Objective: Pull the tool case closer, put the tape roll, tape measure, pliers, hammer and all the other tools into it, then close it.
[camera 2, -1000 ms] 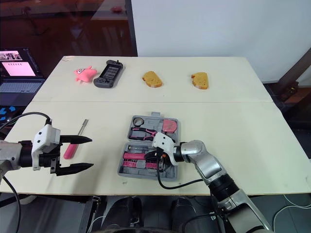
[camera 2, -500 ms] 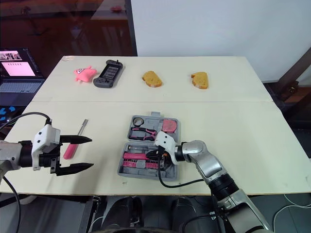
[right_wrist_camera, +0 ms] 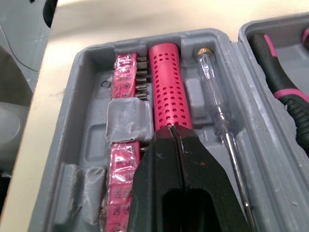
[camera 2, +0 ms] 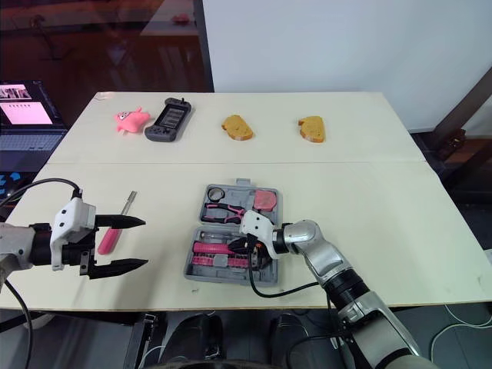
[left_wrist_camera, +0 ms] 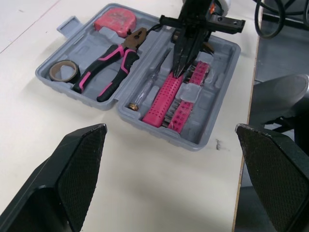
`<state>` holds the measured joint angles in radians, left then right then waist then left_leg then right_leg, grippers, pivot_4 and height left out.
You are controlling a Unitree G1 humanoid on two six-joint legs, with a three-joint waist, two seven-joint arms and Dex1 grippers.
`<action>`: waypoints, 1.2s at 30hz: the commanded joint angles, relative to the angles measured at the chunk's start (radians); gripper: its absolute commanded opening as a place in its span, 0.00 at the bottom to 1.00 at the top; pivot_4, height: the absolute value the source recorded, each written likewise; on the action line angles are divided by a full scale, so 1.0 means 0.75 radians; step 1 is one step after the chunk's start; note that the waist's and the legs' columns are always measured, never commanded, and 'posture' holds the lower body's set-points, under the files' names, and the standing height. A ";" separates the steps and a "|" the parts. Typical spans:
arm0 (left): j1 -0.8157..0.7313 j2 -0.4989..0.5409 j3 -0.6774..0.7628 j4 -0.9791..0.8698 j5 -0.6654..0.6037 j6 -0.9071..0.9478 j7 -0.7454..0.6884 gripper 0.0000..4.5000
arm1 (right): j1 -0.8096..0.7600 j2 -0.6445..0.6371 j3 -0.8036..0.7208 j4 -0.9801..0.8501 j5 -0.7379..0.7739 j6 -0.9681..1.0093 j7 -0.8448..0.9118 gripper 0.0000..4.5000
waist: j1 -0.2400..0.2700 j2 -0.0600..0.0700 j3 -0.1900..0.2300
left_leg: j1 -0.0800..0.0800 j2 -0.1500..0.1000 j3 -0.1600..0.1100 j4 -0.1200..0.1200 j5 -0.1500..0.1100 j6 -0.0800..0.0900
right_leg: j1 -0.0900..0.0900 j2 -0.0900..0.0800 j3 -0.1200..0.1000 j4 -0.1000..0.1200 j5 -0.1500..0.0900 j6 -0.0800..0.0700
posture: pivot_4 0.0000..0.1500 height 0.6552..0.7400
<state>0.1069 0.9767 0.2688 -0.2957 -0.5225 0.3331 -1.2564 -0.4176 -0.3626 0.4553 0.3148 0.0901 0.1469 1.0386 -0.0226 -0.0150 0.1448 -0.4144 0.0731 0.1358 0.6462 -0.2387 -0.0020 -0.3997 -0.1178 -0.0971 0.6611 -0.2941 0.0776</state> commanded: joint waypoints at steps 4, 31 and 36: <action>-0.003 0.004 0.030 -0.025 -0.002 -0.012 0.008 1.00 | 0.074 0.013 0.065 0.232 -0.114 -0.014 -0.037 0.01 | 0.000 0.000 -0.003 | 0.008 0.006 0.001 -0.002 -0.001 -0.003 | 0.008 0.003 0.000 -0.004 -0.003 -0.006 | 1.00 0.75; 0.305 -0.195 0.447 0.466 0.003 -0.265 0.074 1.00 | 0.389 -0.493 -0.969 -0.435 0.433 0.231 -0.003 0.99 | 0.013 0.007 0.026 | -0.021 0.007 0.002 0.001 0.000 -0.002 | -0.019 0.004 -0.003 -0.005 -0.001 -0.004 | 1.00 0.75; 0.348 -0.218 0.577 0.642 0.009 -0.354 0.111 1.00 | 0.513 -0.534 -1.120 -0.306 0.424 0.139 -0.014 0.99 | 0.012 0.007 0.026 | -0.021 0.007 0.002 0.002 0.000 -0.002 | -0.019 0.003 -0.003 -0.005 -0.002 -0.008 | 1.00 0.75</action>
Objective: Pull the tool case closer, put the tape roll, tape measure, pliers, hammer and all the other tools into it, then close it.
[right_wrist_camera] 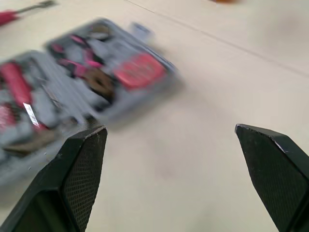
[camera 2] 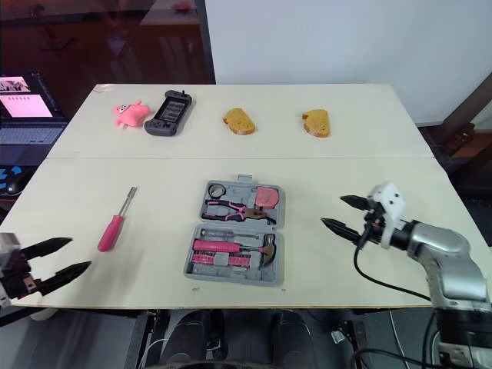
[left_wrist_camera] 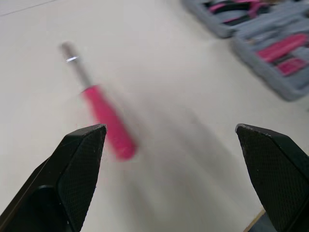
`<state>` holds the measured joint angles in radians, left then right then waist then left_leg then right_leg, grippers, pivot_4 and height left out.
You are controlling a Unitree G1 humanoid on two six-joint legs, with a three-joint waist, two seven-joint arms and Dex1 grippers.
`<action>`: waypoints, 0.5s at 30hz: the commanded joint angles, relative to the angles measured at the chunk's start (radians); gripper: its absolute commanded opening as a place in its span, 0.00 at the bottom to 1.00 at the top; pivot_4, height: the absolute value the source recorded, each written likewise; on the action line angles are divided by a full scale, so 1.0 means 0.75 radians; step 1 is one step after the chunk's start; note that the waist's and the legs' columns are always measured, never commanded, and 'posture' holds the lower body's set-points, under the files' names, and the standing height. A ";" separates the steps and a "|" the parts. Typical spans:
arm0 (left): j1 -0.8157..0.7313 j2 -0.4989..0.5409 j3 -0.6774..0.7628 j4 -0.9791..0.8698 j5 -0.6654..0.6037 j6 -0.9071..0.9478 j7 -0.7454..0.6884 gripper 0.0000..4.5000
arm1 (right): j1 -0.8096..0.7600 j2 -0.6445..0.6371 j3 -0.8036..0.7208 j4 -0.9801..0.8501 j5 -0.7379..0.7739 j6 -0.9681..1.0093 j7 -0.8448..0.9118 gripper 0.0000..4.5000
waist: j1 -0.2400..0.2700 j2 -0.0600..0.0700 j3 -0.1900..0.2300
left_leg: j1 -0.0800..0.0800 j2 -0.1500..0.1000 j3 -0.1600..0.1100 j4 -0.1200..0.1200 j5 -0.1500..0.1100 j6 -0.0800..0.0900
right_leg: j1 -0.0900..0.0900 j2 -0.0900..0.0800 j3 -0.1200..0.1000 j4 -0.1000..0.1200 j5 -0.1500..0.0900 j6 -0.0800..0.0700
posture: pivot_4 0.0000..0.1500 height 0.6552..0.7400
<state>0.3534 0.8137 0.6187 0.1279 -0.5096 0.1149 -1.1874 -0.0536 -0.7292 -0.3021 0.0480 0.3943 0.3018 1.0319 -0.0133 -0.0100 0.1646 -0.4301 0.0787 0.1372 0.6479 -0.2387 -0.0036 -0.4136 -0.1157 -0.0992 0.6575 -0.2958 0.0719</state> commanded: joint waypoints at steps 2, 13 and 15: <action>0.019 -0.004 0.163 0.153 -0.033 -0.073 0.025 1.00 | 0.058 -0.074 -0.168 0.142 0.010 -0.122 0.001 0.99 | 0.000 0.000 0.000 | 0.000 0.000 0.000 0.000 0.000 0.000 | 0.000 -0.001 0.000 0.000 0.000 0.000 | 1.00 0.75; -0.039 -0.019 0.172 0.133 -0.064 -0.049 0.068 1.00 | -0.037 -0.079 -0.117 0.149 0.056 -0.117 0.010 0.99 | -0.006 0.000 0.001 | 0.001 0.000 0.000 -0.001 0.000 0.000 | 0.001 -0.001 0.000 -0.002 0.000 0.000 | 1.00 0.75; -0.031 -0.030 0.168 0.072 -0.060 -0.028 0.101 1.00 | -0.075 -0.070 -0.076 0.031 0.118 -0.015 0.015 0.99 | -0.009 0.000 0.001 | 0.001 0.000 0.000 -0.001 0.000 0.000 | 0.001 -0.001 0.000 -0.002 0.000 0.000 | 1.00 0.75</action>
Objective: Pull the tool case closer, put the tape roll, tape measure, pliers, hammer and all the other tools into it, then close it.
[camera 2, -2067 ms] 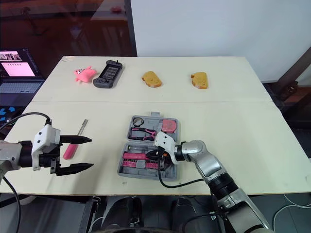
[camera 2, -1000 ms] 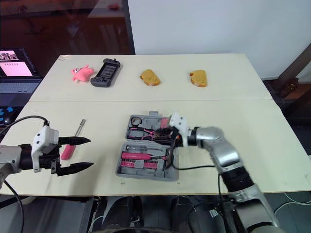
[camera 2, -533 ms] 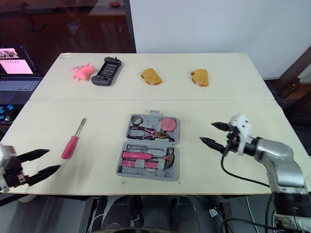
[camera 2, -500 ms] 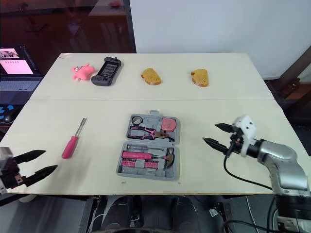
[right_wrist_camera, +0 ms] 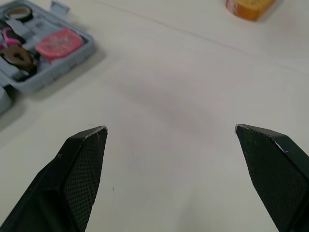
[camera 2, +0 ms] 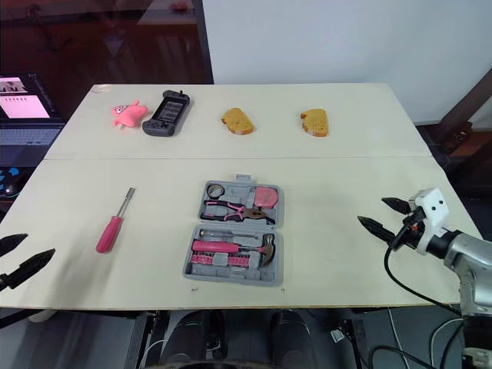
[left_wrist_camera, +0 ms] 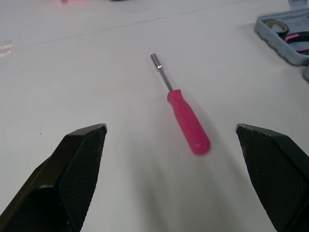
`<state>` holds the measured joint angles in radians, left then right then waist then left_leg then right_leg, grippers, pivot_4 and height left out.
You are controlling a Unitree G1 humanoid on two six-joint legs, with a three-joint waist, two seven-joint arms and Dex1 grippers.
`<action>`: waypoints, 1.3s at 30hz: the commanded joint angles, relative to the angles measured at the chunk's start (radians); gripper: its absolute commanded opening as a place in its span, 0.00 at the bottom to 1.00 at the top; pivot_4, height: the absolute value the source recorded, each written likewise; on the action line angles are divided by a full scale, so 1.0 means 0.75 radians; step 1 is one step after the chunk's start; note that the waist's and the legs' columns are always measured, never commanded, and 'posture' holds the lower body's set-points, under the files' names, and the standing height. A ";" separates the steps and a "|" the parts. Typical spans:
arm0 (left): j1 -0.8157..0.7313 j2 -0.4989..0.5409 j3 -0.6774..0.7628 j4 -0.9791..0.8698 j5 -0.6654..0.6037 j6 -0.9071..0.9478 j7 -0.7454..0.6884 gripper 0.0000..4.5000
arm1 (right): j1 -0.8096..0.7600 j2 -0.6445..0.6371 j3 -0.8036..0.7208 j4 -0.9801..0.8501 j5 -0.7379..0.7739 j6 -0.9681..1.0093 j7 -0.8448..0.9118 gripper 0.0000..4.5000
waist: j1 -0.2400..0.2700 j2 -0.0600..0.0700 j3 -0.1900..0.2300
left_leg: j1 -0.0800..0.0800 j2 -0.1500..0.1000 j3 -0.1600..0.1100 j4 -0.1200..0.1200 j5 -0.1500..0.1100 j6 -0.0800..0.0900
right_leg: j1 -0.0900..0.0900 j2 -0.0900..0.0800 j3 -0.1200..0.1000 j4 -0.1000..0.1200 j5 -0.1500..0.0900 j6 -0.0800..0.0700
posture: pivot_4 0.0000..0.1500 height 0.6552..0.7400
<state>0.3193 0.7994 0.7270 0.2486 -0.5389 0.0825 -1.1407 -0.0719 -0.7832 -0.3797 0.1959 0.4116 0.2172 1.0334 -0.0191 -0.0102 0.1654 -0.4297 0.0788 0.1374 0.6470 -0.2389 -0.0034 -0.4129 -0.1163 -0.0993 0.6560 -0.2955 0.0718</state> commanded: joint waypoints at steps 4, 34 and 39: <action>0.026 -0.036 0.039 -0.237 -0.062 0.174 0.178 1.00 | -0.194 -0.004 0.165 -0.396 0.194 0.304 0.020 0.99 | -0.001 0.000 0.000 | 0.000 0.001 0.000 0.000 0.000 0.000 | 0.000 0.000 0.000 0.000 0.000 0.000 | 1.00 0.75; -0.334 0.126 -0.313 -0.552 -0.128 1.215 0.813 1.00 | -0.925 0.005 0.604 -0.789 0.379 0.866 0.100 0.99 | 0.012 -0.008 0.004 | -0.002 0.000 -0.001 0.001 -0.001 0.001 | 0.000 -0.001 -0.004 -0.002 0.004 0.003 | 1.00 0.75; -0.602 0.229 -0.614 -0.325 0.013 1.222 0.735 1.00 | -0.861 -0.013 0.572 -0.859 0.398 0.885 0.054 0.99 | 0.005 -0.009 0.004 | -0.005 0.000 -0.001 0.001 0.000 0.000 | 0.002 0.003 -0.006 -0.001 0.004 0.004 | 1.00 0.75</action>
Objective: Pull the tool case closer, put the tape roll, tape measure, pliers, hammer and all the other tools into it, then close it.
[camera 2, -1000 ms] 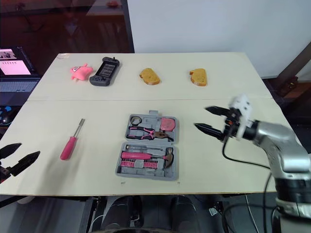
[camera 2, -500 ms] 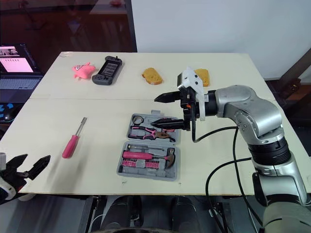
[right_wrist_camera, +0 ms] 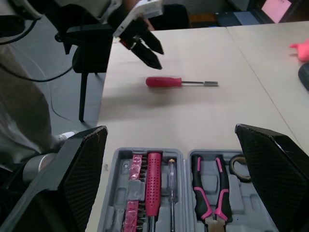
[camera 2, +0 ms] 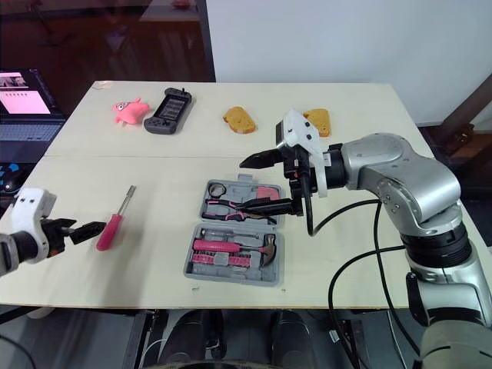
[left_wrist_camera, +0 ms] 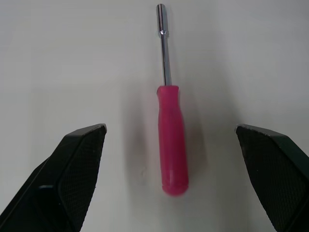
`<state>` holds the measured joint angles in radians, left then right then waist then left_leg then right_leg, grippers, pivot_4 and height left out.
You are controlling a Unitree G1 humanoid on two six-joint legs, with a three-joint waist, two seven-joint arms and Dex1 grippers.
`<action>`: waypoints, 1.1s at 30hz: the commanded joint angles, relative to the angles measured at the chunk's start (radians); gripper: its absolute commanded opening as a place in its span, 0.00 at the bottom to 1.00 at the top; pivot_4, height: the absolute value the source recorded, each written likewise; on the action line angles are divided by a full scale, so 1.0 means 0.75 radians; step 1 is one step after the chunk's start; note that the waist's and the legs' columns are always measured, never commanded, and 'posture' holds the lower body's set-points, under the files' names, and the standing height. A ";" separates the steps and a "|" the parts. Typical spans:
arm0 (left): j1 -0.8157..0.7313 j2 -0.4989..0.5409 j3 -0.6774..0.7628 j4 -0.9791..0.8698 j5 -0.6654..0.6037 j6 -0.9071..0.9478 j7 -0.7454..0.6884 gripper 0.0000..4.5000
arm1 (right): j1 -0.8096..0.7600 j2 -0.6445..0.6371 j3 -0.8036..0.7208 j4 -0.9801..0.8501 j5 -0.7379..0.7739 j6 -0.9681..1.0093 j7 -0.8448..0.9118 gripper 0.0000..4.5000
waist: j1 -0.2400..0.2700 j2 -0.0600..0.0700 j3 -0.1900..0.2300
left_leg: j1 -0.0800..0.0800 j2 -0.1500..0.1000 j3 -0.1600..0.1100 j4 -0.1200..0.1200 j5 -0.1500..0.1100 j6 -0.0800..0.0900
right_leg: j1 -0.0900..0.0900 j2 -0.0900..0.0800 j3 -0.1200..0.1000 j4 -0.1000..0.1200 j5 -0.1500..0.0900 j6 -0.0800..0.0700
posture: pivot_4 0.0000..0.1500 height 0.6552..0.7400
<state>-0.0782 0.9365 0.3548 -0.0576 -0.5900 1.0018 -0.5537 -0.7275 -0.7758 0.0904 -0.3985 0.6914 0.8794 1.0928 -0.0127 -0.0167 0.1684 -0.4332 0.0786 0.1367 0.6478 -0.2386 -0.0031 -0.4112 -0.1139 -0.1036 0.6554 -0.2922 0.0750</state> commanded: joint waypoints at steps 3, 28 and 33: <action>-0.208 0.054 -0.259 0.216 0.156 0.001 -0.084 1.00 | 0.042 -0.024 -0.073 -0.095 0.028 0.006 -0.061 0.99 | -0.004 0.000 0.000 | -0.004 0.000 0.001 0.000 0.000 0.000 | -0.003 0.001 0.000 0.002 0.002 0.003 | 1.00 0.75; -0.775 -0.102 -0.679 0.745 0.519 0.129 -0.211 1.00 | 0.093 -0.052 -0.048 -0.107 -0.018 -0.042 -0.121 0.99 | 0.004 -0.003 0.000 | -0.016 -0.002 0.003 0.013 0.005 -0.005 | -0.016 0.005 0.000 0.018 0.002 0.003 | 1.00 0.75; -0.771 -0.107 -0.691 0.721 0.525 0.189 -0.246 0.75 | 0.099 -0.050 -0.038 -0.103 -0.047 -0.063 -0.121 1.00 | 0.003 -0.003 0.000 | -0.016 -0.002 0.002 0.018 0.005 -0.005 | -0.015 0.005 0.000 0.020 0.002 0.003 | 1.00 0.75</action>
<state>-0.6626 0.8585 -0.1490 0.4950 -0.1968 1.1142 -0.7155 -0.6448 -0.8059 0.0711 -0.4658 0.6646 0.8533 1.0055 -0.0102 -0.0188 0.1684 -0.4453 0.0772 0.1384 0.6615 -0.2348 -0.0071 -0.4227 -0.1106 -0.1035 0.6708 -0.2910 0.0774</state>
